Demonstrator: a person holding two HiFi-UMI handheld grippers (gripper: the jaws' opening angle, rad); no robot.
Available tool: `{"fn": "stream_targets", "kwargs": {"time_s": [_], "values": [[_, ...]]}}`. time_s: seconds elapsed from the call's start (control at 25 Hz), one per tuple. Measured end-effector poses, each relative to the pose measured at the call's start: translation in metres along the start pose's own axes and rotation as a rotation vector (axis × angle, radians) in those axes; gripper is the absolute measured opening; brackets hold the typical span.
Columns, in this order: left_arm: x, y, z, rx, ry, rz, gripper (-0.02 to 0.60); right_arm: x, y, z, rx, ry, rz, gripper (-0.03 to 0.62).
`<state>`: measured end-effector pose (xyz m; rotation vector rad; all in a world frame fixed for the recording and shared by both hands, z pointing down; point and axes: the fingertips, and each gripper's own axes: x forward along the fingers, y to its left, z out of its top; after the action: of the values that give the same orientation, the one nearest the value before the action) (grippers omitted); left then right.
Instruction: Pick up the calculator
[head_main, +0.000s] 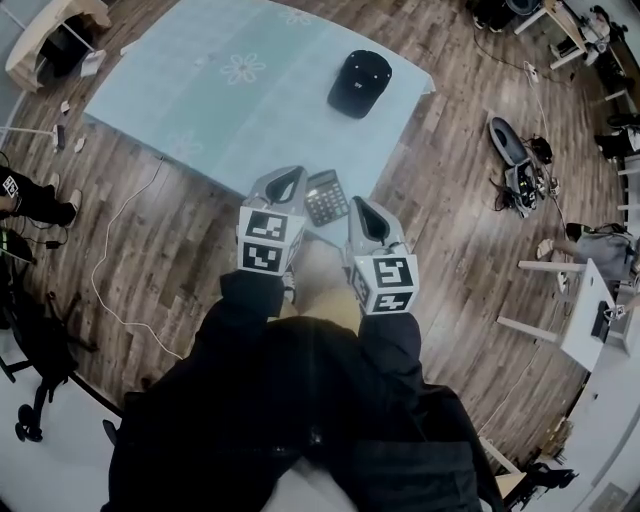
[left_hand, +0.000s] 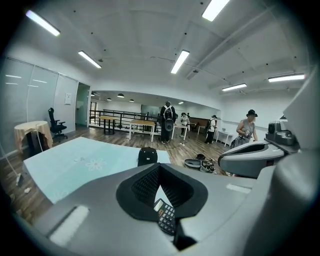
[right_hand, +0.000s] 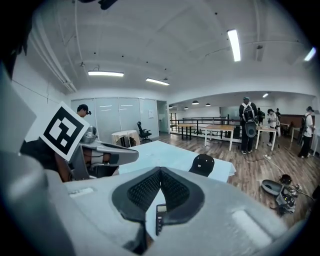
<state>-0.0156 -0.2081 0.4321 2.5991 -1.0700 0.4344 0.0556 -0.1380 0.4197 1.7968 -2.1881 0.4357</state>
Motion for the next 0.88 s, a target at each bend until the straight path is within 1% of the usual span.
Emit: {"fn": "stream_targets", "kwargs": {"time_s": [0.12, 0.28, 0.4, 0.52, 0.64, 0.88], "values": [[0.009, -0.002, -0.005, -0.01, 0.026, 0.005, 0.002, 0.008, -0.007, -0.008, 0.006, 0.032, 0.022, 0.002], [0.02, 0.007, -0.005, -0.007, 0.045, 0.047, 0.002, 0.024, -0.014, -0.01, -0.01, 0.057, 0.068, 0.002], [0.023, 0.007, -0.006, -0.042, 0.056, 0.064, 0.002, 0.032, -0.015, -0.011, -0.026, 0.074, 0.106, 0.002], [0.027, 0.002, -0.019, -0.07, 0.086, 0.074, 0.002, 0.036, -0.018, -0.026, -0.017, 0.106, 0.132, 0.002], [0.036, 0.001, -0.043, -0.099, 0.139, 0.079, 0.002, 0.044, -0.021, -0.045, -0.026, 0.149, 0.15, 0.002], [0.048, -0.002, -0.109, -0.173, 0.267, 0.098, 0.002, 0.057, -0.027, -0.098, -0.009, 0.256, 0.189, 0.002]]}}
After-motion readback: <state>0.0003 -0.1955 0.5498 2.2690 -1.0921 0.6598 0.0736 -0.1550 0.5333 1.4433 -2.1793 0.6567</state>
